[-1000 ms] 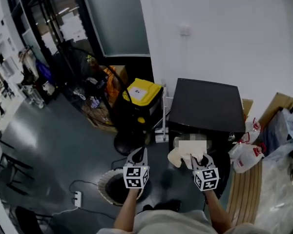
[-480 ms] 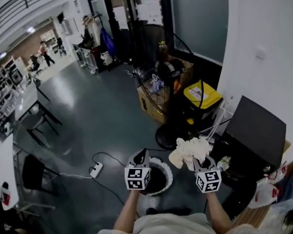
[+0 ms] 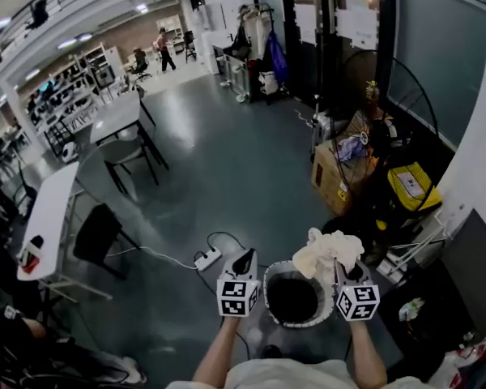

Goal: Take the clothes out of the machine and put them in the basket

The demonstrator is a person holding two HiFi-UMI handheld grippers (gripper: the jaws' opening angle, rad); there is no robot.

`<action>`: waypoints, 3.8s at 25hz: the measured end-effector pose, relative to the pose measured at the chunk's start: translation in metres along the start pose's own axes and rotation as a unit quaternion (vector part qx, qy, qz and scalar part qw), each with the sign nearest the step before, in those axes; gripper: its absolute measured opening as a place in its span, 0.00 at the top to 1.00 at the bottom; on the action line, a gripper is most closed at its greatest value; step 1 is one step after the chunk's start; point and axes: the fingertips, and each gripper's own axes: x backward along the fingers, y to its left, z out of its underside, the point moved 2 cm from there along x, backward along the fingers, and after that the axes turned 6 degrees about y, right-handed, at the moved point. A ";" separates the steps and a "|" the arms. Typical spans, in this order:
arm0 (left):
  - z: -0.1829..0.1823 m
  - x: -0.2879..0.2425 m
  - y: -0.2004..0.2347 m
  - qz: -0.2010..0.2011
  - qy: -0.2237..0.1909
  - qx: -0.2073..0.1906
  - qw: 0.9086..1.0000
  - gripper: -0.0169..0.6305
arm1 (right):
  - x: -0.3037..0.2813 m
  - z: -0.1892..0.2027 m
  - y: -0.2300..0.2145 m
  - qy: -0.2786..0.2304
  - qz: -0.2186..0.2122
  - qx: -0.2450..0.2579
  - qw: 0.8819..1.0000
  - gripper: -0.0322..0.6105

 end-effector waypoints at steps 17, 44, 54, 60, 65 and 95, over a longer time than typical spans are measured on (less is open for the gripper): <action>0.047 0.007 0.033 -0.043 0.035 0.036 0.998 0.95 | -0.051 0.014 0.069 0.032 -0.088 0.021 0.995 0.78; 0.242 -0.107 -0.002 -0.025 0.157 0.108 0.981 0.95 | -0.141 0.279 0.039 0.240 -0.114 -0.021 0.964 0.77; 0.298 -0.134 0.005 -0.022 0.158 0.115 0.980 0.95 | -0.199 0.416 0.020 0.309 -0.093 -0.025 0.946 0.77; 0.318 -0.136 0.018 -0.023 0.157 0.122 0.980 0.95 | -0.242 0.495 0.017 0.368 -0.077 -0.027 0.926 0.76; 0.336 -0.136 0.022 -0.020 0.166 0.121 0.978 0.95 | -0.272 0.539 0.019 0.402 -0.061 -0.043 0.912 0.74; 0.334 -0.178 -0.059 0.115 0.183 0.035 0.976 0.95 | -0.204 0.441 -0.047 0.217 0.045 -0.086 0.971 0.91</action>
